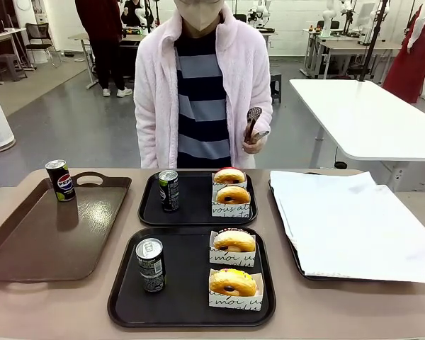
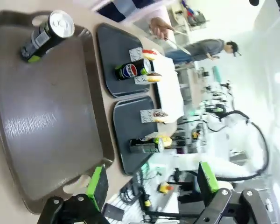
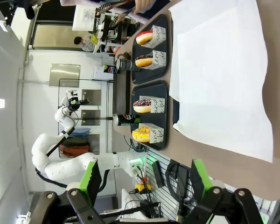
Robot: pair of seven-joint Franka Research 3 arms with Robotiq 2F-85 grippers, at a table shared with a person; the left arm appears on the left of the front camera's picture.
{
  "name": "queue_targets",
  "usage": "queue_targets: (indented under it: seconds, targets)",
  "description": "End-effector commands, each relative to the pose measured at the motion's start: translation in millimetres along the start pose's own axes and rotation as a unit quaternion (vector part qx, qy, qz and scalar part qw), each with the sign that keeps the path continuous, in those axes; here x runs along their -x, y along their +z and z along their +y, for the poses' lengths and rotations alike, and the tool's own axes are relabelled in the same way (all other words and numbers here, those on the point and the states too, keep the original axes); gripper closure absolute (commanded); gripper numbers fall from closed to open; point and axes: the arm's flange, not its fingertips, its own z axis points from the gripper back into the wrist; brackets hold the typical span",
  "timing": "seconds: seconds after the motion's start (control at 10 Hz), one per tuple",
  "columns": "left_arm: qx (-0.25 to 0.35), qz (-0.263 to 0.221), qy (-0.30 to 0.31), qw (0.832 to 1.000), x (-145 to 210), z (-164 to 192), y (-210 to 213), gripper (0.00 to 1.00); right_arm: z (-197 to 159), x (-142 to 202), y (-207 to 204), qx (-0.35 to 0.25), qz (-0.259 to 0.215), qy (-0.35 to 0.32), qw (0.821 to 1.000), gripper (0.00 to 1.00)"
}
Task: Set up donuts and drinks on trays.
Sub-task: Pick up one Pepsi coke from the Handle tray and place it on the Flat Tray without a Pepsi coke.
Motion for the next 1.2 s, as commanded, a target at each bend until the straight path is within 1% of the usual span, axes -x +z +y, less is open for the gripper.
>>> queue_targets:
  seconds: [0.0,0.2,0.3,0.4,1.1]
  targets:
    - [0.009,0.039,0.01,0.999,-20.2,17.3,15.5,0.0,0.8,-1.0,0.4,-0.01,-0.004,0.01,1.0,0.0]
    - [0.028,0.045,0.003,0.999,-12.0,19.7,30.2,0.0,0.8,-1.0,0.4,-0.01,-0.004,0.01,1.0,0.0]
    - [0.024,0.067,0.004,0.997,-22.2,18.2,32.4,0.0,0.8,-1.0,0.4,-0.01,-0.004,0.01,1.0,0.0]
    - [0.027,0.034,0.023,0.999,-9.2,21.7,18.4,0.0,0.8,-1.0,0.4,-0.01,-0.004,0.01,1.0,0.0]
    - [0.027,0.034,0.023,0.999,-9.2,21.7,18.4,0.0,0.8,-1.0,0.4,-0.01,-0.004,0.01,1.0,0.0]
